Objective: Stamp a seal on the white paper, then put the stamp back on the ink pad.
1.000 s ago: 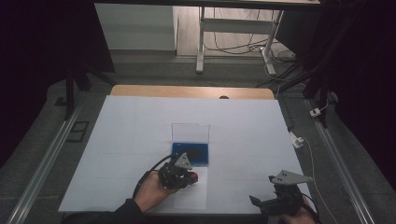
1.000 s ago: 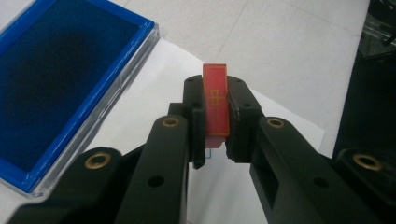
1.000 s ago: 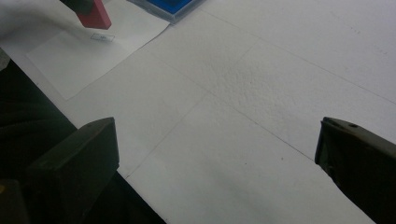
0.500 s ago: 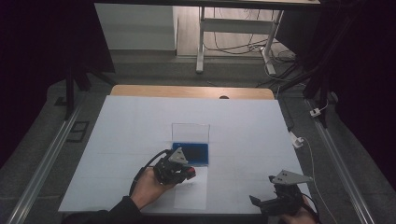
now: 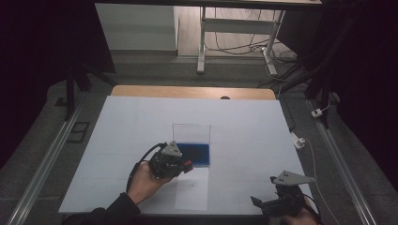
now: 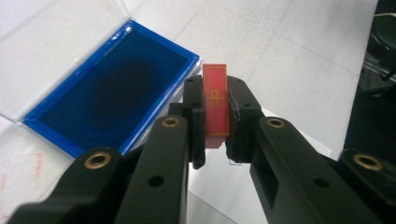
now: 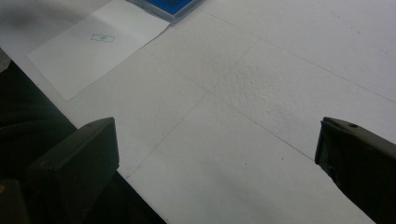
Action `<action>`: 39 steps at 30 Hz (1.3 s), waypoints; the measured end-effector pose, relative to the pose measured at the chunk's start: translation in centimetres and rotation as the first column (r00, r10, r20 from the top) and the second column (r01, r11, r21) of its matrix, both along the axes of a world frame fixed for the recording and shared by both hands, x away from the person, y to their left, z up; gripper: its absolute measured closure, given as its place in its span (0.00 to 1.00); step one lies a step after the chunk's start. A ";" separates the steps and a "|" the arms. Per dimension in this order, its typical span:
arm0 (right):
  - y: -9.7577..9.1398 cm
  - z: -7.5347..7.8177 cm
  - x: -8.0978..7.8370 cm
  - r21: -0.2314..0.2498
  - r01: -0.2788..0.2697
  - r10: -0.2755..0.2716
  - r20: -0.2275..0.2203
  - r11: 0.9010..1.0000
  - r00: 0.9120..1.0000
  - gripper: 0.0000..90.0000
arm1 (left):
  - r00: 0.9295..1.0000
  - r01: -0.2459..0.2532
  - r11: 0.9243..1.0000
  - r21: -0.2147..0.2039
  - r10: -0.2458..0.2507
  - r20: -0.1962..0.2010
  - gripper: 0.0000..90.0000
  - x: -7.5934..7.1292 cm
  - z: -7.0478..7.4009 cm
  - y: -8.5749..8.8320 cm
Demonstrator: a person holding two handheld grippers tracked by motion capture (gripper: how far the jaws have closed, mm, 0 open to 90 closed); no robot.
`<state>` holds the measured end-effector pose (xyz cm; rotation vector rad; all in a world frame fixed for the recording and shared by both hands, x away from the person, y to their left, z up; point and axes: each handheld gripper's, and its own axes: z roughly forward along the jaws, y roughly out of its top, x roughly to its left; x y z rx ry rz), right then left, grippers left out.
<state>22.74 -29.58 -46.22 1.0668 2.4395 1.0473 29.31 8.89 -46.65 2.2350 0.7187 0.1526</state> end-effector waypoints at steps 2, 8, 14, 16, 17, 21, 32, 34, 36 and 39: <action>0.0 0.0 0.0 0.000 0.000 0.000 0.000 1.000 1.000 0.00 | 1.000 -0.008 1.000 -0.005 0.008 0.004 0.89 0.2 0.2 0.2; 0.0 0.0 0.0 -0.001 0.000 0.000 0.000 1.000 1.000 0.00 | 0.999 -0.034 0.999 -0.014 0.034 0.013 0.89 0.6 0.6 0.9; 0.0 0.0 0.0 -0.002 0.001 -0.001 -0.002 1.000 1.000 0.00 | 0.999 -0.047 0.999 -0.021 0.047 0.016 0.89 1.1 0.9 1.3; 0.0 0.0 0.0 -0.001 0.002 -0.002 -0.001 1.000 1.000 0.00 | 0.999 -0.049 0.999 -0.024 0.049 0.016 0.89 1.2 0.9 1.3; 0.0 0.0 0.0 -0.002 0.001 -0.001 0.001 1.000 1.000 0.00 | 0.999 -0.050 0.998 -0.023 0.051 0.016 0.89 1.3 0.9 1.3; 0.1 0.0 0.0 -0.009 0.001 -0.001 -0.002 1.000 1.000 0.00 | 0.999 -0.051 0.998 -0.028 0.051 0.015 0.89 1.8 0.9 1.4; 0.0 0.0 0.0 -0.001 0.014 -0.014 0.000 1.000 1.000 0.00 | 0.998 -0.057 0.998 -0.034 0.058 0.012 0.89 3.0 0.8 1.1; -0.1 0.0 0.1 0.010 0.019 -0.019 -0.002 1.000 1.000 0.00 | 0.998 -0.060 0.998 -0.035 0.061 0.011 0.89 3.3 0.7 1.1; -0.2 0.0 0.1 0.011 0.022 -0.022 -0.004 1.000 1.000 0.00 | 0.998 -0.066 0.997 -0.042 0.066 0.010 0.89 3.5 0.7 1.2; -0.2 0.0 0.1 0.013 0.023 -0.023 -0.004 1.000 1.000 0.00 | 0.997 -0.073 0.996 -0.054 0.073 0.009 0.89 4.0 0.8 1.3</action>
